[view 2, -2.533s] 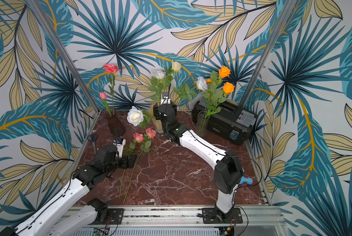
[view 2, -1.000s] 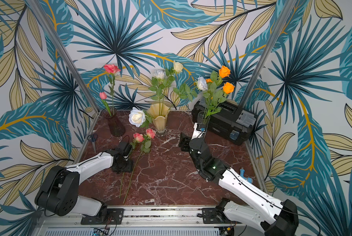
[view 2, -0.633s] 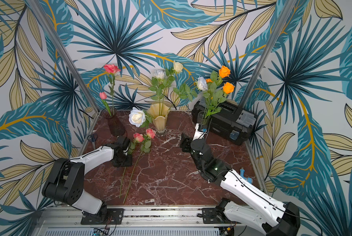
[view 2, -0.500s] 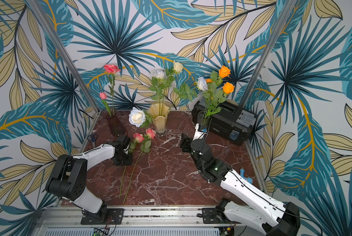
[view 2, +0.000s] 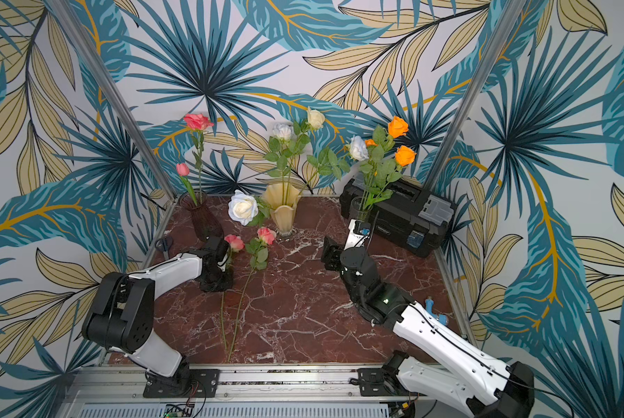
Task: Arrange the flowers in different vases according to their variety
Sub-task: Pick up the flower at the center of the board.
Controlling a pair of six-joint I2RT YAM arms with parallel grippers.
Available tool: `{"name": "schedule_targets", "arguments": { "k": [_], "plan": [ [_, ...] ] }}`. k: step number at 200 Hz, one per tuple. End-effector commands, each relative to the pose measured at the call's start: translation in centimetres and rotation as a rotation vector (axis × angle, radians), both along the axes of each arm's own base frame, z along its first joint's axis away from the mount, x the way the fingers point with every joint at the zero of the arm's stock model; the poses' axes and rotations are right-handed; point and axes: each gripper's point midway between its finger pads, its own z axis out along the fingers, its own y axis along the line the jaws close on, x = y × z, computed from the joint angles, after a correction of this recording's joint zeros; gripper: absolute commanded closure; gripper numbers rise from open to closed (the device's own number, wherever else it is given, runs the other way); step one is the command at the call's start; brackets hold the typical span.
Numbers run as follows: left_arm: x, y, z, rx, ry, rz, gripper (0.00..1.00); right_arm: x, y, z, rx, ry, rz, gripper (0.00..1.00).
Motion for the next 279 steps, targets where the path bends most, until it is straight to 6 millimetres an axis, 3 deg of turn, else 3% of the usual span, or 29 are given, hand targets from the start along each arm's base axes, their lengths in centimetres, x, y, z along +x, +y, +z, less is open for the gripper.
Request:
{"name": "schedule_targets", "arguments": {
  "k": [1, 43, 84, 134, 188, 222, 279],
  "plan": [
    [0.2, 0.1, 1.9, -0.013, -0.048, 0.008, 1.00, -0.4, -0.6, -1.2, -0.010, 0.020, -0.020, 0.31],
    [0.3, 0.2, 6.0, -0.028, -0.155, 0.008, 1.00, -0.6, -0.7, -1.5, -0.003, 0.024, -0.022, 0.31],
    [0.5, 0.3, 11.4, -0.039, -0.340, -0.032, 1.00, -0.8, -0.5, -2.7, 0.015, 0.049, -0.011, 0.30],
    [1.1, 0.6, 21.1, -0.026, -0.666, -0.104, 1.00, -1.0, -0.1, -4.2, 0.028, 0.083, 0.013, 0.28],
    [1.8, 0.5, 32.0, -0.003, -1.091, -0.174, 1.00, -0.9, 0.0, -4.4, 0.027, 0.089, 0.014, 0.28],
    [2.9, 0.9, 37.2, 0.089, -1.247, -0.214, 1.00, -0.9, 0.2, -4.7, 0.024, 0.097, 0.019, 0.28],
    [6.8, 1.8, 44.3, 0.242, -1.397, -0.206, 1.00, -0.8, 0.4, -5.1, 0.028, 0.108, 0.018, 0.28]
  ]
}}
